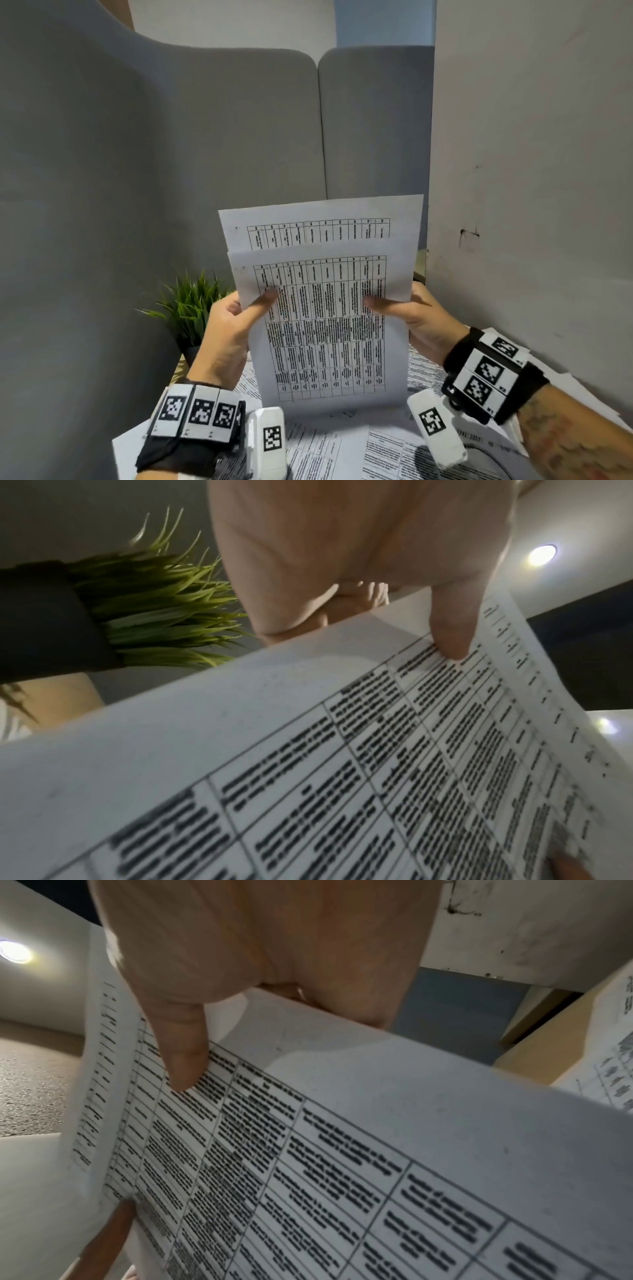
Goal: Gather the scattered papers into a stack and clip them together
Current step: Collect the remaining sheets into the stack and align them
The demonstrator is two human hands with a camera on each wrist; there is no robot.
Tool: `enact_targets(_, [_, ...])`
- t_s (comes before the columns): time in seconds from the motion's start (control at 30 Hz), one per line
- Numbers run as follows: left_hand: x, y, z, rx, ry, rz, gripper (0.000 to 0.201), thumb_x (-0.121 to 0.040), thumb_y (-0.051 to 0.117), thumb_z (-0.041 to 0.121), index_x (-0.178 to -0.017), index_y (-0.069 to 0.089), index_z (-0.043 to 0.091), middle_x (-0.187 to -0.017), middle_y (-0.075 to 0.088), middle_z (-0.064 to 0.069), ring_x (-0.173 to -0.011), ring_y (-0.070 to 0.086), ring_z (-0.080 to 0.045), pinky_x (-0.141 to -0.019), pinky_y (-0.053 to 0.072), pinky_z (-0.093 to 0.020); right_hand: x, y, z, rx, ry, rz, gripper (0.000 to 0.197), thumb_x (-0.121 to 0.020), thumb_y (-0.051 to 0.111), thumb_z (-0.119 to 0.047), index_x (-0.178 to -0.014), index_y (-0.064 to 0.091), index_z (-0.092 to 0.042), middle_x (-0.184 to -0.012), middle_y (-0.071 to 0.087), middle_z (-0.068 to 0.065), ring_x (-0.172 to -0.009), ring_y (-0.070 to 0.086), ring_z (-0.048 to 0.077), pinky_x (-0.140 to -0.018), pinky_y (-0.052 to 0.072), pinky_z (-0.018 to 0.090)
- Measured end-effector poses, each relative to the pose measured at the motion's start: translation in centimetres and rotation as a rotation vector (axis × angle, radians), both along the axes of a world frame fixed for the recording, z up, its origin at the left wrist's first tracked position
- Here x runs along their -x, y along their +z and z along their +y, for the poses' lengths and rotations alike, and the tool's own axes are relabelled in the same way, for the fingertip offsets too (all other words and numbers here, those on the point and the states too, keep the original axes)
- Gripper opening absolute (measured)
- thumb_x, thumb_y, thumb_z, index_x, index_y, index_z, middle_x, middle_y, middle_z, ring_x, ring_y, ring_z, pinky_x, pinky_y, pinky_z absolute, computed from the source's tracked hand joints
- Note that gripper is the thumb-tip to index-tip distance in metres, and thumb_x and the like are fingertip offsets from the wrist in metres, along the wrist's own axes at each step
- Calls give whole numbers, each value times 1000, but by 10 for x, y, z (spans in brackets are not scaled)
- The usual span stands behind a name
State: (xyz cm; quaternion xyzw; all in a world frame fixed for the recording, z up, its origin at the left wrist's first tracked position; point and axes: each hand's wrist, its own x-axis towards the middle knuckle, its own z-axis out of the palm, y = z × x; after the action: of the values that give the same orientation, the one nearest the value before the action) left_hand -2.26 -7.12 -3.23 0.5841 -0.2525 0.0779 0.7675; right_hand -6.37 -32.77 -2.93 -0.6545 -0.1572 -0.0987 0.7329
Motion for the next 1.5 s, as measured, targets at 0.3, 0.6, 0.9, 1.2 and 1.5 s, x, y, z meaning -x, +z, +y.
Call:
enact_targets(0.3, [18, 25, -22, -135, 123, -144, 16, -88, 71, 22, -104, 70, 23, -109, 73, -5, -106, 67, -22, -94, 52, -42, 9, 20, 10, -64, -184, -16, 26, -84, 68, -3, -81, 44, -14, -89, 60, -6, -93, 58, 7, -106, 36, 34])
enact_targets(0.6, [8, 1, -2, -166, -25, 81, 73, -56, 90, 45, -117, 66, 14, -114, 73, -5, -108, 68, -21, -103, 46, -52, 2, -11, -7, 16, -5, 90, 48, -77, 72, -9, -122, 59, -15, -113, 74, 0, -110, 68, 19, -91, 55, 35])
enact_targets(0.9, [15, 21, -3, -104, 16, -42, 35, -75, 80, 25, -107, 69, 19, -112, 74, -1, -109, 67, -15, -100, 45, -39, 3, 8, 5, -17, -33, -27, 40, -76, 74, -12, -115, 65, -12, -112, 74, 6, -112, 67, 24, -99, 51, 40])
enact_targets(1.2, [4, 2, 6, -132, -70, 72, 72, -60, 87, 47, -118, 67, 10, -118, 71, -13, -113, 65, -35, -100, 47, -57, 5, -18, 7, 6, 38, 19, 48, -81, 76, -10, -125, 60, -18, -123, 70, 4, -119, 63, 20, -106, 44, 41])
enact_targets(1.5, [17, 27, 3, -91, 45, -66, 32, -79, 67, 23, -110, 68, 16, -113, 73, -6, -110, 66, -26, -93, 50, -47, 6, 13, 10, 30, -33, -132, 24, -76, 71, -15, -99, 75, -17, -111, 73, 10, -111, 67, 24, -97, 52, 33])
